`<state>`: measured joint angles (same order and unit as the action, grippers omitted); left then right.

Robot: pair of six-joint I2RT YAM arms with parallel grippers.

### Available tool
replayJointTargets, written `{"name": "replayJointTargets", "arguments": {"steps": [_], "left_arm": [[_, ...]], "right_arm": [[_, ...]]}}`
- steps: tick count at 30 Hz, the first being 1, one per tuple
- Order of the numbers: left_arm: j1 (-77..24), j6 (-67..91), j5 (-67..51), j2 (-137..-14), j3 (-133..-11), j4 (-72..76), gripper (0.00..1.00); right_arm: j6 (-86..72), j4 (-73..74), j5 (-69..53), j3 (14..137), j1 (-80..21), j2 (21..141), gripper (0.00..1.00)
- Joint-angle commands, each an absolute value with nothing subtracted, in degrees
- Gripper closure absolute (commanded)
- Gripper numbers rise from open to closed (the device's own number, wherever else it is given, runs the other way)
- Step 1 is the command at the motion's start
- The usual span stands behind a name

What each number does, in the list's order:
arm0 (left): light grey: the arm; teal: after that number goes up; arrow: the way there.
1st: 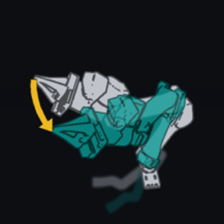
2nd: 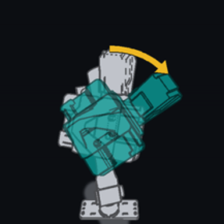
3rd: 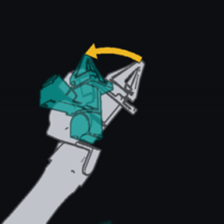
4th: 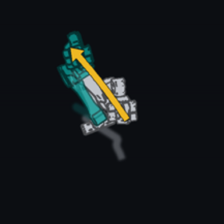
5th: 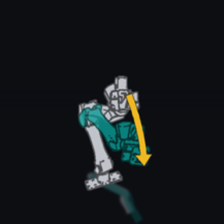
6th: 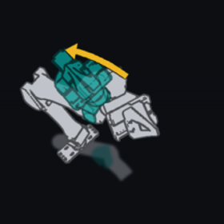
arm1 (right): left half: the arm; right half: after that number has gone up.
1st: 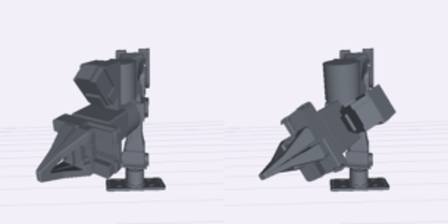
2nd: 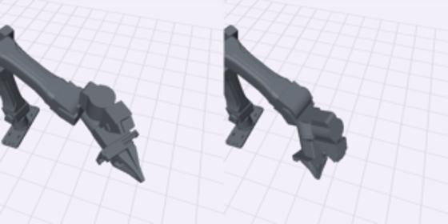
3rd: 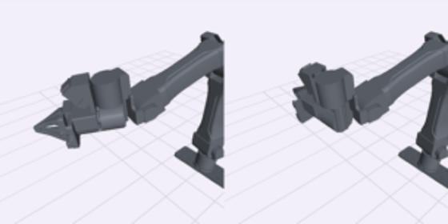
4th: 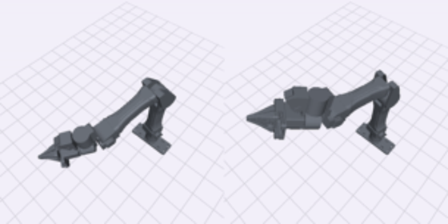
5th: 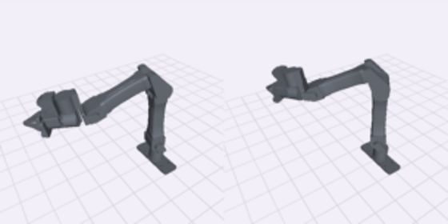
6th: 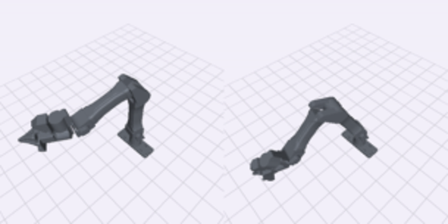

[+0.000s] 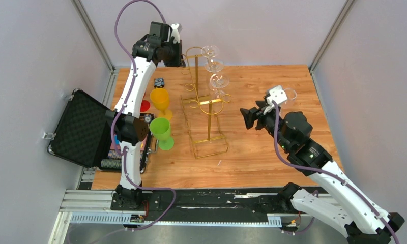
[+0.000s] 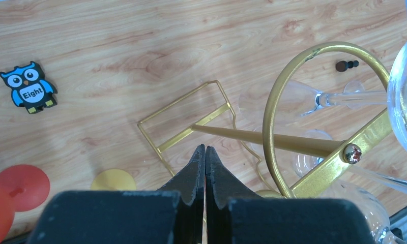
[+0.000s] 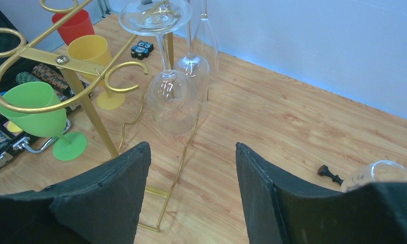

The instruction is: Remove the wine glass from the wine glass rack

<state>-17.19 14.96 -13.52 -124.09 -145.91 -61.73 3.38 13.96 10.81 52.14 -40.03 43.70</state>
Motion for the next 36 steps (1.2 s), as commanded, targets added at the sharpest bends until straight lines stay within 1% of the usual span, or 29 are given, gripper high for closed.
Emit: {"name": "replayJointTargets", "arguments": {"steps": [1, 6, 9, 11, 13, 16, 17, 19, 25, 31, 36], "left_arm": [[-17.8, 15.2, -15.1, -125.3, -148.4, -60.8, 1.00], [-17.8, 14.7, -11.8, -123.9, -147.9, -61.8, 1.00], [-17.8, 14.4, -8.9, -122.6, -147.2, -61.8, 0.95], [-17.8, 14.1, -7.4, -121.4, -146.2, -61.7, 0.89], [-17.8, 13.9, -6.4, -120.0, -145.3, -61.2, 0.73], [-17.7, 13.6, -5.1, -118.0, -143.9, -60.7, 0.65], [-17.7, 13.6, -4.7, -117.2, -143.9, -60.6, 0.60], [-17.7, 13.6, -3.6, -115.8, -143.6, -60.3, 0.52], [-17.7, 13.2, -0.2, -110.2, -141.2, -59.1, 0.37], [-17.6, 11.9, 4.6, -104.1, -136.3, -58.4, 0.29], [-17.6, 11.2, 8.2, -100.2, -132.6, -59.2, 0.26]], "right_arm": [[1.1, 13.7, 10.7, 55.5, -39.7, 46.1, 0.36], [-1.2, 18.7, 12.0, 61.8, -39.1, 50.1, 0.33], [-1.1, 22.0, 11.9, 65.6, -38.7, 52.5, 0.31], [-2.1, 24.2, 12.1, 68.3, -38.3, 54.2, 0.30], [-2.4, 25.4, 11.7, 70.3, -37.8, 55.5, 0.30], [-2.7, 26.3, 11.2, 72.7, -37.3, 57.2, 0.30], [-2.9, 26.5, 11.0, 73.4, -37.0, 57.7, 0.30], [-3.8, 27.2, 10.0, 75.2, -36.3, 58.7, 0.30], [-9.2, 30.9, 3.5, 82.6, -32.7, 63.4, 0.30], [-15.3, 34.7, -4.9, 89.7, -28.3, 68.8, 0.30], [-20.4, 36.2, -14.1, 93.1, -24.8, 72.6, 0.31]]}}
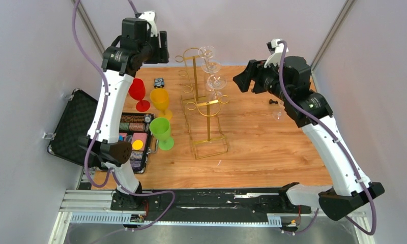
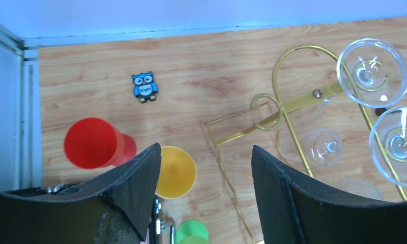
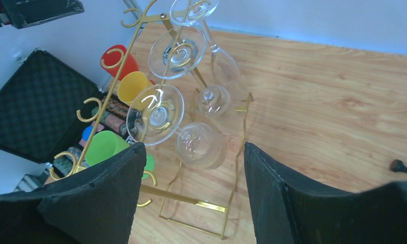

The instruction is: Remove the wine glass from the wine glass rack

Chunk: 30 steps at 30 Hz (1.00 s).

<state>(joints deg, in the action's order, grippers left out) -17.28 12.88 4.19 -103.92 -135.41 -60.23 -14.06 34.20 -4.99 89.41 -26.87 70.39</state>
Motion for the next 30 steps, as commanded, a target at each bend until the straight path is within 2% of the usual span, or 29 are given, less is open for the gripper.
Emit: {"name": "replayJointTargets", "arguments": {"steps": [1, 10, 20, 30], "left_arm": [[-17.6, 11.2, 8.6, -98.8, -130.7, -58.8, 0.26], [-17.6, 12.2, 10.3, -89.6, -120.0, -57.6, 0.23], [-17.4, 13.8, 8.5, -79.1, -101.8, -53.6, 0.22], [-17.3, 14.2, 7.4, -74.3, -95.3, -53.5, 0.20]], "right_arm": [[-21.2, 36.3, -15.6, 93.4, -24.2, 73.3, 0.31], [-27.4, 36.4, -24.4, 94.3, -20.7, 78.3, 0.39], [-30.7, 33.3, -28.9, 93.7, -20.6, 81.4, 0.41], [-33.5, 29.8, -32.1, 93.1, -20.6, 83.0, 0.47]]}}
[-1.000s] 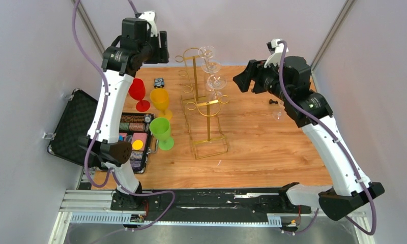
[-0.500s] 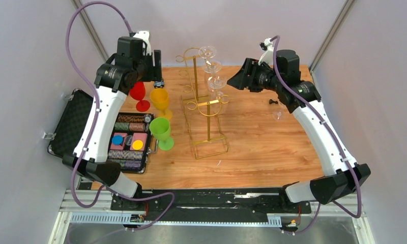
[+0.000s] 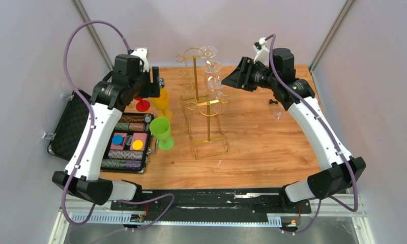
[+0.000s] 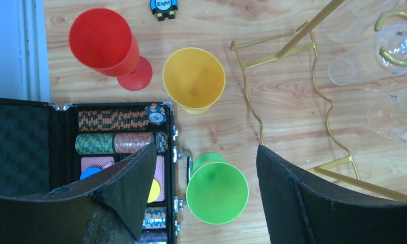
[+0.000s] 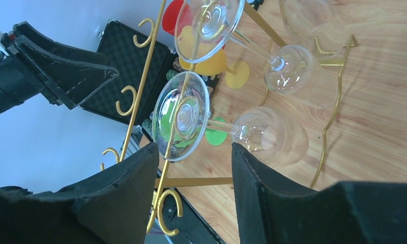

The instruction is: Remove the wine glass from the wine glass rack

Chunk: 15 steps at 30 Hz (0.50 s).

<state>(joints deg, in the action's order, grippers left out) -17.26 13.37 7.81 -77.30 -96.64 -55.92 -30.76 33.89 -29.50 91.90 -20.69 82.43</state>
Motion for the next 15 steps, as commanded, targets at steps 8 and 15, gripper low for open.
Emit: {"name": "replayJointTargets", "arguments": {"steps": [8, 15], "left_arm": [[-16.9, 13.8, 7.7, -72.6, -92.0, -52.9, 0.20], [-16.5, 13.6, 7.5, -71.8, -90.7, -52.7, 0.20]], "right_arm": [[-35.2, 27.6, -33.8, 92.9, -20.6, 84.6, 0.55], [-35.8, 26.2, -34.2, 92.8, -20.7, 84.9, 0.66]]}}
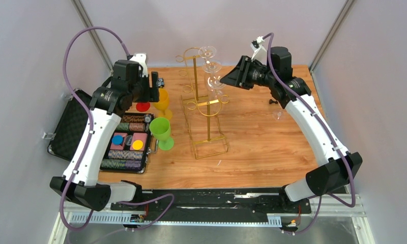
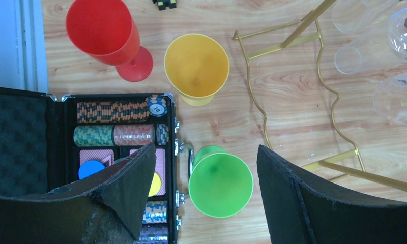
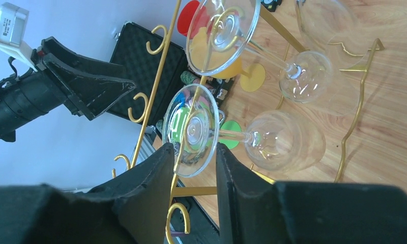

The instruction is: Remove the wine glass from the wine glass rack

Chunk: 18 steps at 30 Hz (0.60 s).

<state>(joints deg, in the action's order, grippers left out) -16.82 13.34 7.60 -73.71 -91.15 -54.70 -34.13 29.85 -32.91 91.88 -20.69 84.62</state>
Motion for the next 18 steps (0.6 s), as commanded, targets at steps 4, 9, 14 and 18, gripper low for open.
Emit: {"name": "replayJointTargets", "arguments": {"steps": [4, 9, 14, 18], "left_arm": [[-16.2, 13.4, 7.5, -71.4, -90.4, -52.7, 0.19], [-16.0, 13.2, 7.5, -70.9, -90.0, -52.6, 0.19], [-15.7, 13.0, 7.5, -70.6, -89.5, -52.6, 0.19], [-15.6, 13.0, 7.4, -70.3, -89.2, -52.5, 0.19]], "right_arm": [[-36.2, 25.4, -34.2, 92.6, -20.7, 84.9, 0.70], [-37.1, 24.0, -35.1, 92.4, -20.7, 85.2, 0.73], [-38.1, 22.2, -35.9, 92.1, -20.9, 85.1, 0.74], [-38.7, 21.1, -36.1, 92.2, -21.5, 85.4, 0.75]]}}
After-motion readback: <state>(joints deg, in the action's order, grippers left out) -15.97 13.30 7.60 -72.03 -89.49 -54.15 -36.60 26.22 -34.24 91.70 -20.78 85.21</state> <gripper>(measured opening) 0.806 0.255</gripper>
